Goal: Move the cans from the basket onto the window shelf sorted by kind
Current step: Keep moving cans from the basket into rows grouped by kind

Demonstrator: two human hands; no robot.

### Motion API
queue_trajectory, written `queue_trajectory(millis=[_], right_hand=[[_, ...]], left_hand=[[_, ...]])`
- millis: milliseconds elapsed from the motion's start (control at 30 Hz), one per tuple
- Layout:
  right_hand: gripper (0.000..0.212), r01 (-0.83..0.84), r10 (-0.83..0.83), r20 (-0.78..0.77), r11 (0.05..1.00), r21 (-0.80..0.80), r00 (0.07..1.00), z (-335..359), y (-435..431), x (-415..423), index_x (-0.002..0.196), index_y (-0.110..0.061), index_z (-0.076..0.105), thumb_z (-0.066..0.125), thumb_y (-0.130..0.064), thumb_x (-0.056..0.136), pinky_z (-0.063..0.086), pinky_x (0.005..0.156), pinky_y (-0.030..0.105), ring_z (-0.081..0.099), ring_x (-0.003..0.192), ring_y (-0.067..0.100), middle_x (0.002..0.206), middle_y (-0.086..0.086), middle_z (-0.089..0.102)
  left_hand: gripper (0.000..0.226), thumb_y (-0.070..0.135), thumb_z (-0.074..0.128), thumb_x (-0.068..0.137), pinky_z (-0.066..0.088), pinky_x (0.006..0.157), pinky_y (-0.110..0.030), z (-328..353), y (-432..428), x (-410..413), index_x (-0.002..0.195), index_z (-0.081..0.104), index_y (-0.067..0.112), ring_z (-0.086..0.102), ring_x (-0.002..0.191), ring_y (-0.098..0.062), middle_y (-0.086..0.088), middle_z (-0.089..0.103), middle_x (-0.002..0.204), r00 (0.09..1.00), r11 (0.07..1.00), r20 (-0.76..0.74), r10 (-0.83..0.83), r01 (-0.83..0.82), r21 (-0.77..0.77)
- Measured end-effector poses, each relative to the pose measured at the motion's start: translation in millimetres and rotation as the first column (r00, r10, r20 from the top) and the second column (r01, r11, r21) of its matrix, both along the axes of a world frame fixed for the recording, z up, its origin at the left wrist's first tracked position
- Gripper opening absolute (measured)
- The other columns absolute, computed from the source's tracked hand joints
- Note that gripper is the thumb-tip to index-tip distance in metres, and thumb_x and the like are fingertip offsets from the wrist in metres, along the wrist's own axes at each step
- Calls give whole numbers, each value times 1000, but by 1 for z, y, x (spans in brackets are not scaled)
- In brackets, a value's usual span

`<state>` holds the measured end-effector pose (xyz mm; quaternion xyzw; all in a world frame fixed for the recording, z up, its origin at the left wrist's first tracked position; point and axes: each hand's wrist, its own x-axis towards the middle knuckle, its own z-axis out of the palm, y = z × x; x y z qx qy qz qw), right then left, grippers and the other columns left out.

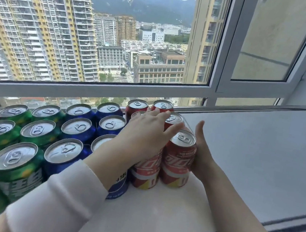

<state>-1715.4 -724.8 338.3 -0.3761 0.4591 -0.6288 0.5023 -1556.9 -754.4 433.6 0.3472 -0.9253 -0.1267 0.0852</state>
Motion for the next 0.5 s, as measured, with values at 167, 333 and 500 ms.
queue_trajectory(millis=[167, 333, 500], right_hand=[[109, 76, -74, -49, 996, 54, 996, 6, -26, -18, 145, -25, 28, 31, -91, 59, 35, 107, 51, 42, 132, 28, 150, 4, 34], [80, -69, 70, 51, 998, -14, 996, 11, -58, -19, 128, -19, 46, 6, -71, 83, 56, 74, 33, 69, 93, 22, 103, 5, 71], [87, -149, 150, 39, 988, -27, 988, 7, -59, -16, 138, -12, 40, 10, -72, 81, 56, 71, 31, 68, 93, 24, 105, 10, 70]], left_hand=[[65, 60, 22, 92, 7, 115, -37, -3, -7, -14, 147, 19, 26, 4, 145, -18, 0, 9, 157, 997, 999, 73, -22, 24, -24], [63, 59, 24, 91, 4, 115, -34, -8, -9, -15, 146, 22, 27, 3, 145, -16, 3, 10, 157, 998, 998, 58, -10, 13, -63], [62, 59, 25, 91, 4, 115, -35, -11, -9, -16, 145, 23, 29, 3, 145, -14, 5, 10, 157, 999, 998, 38, 3, 0, -58]])
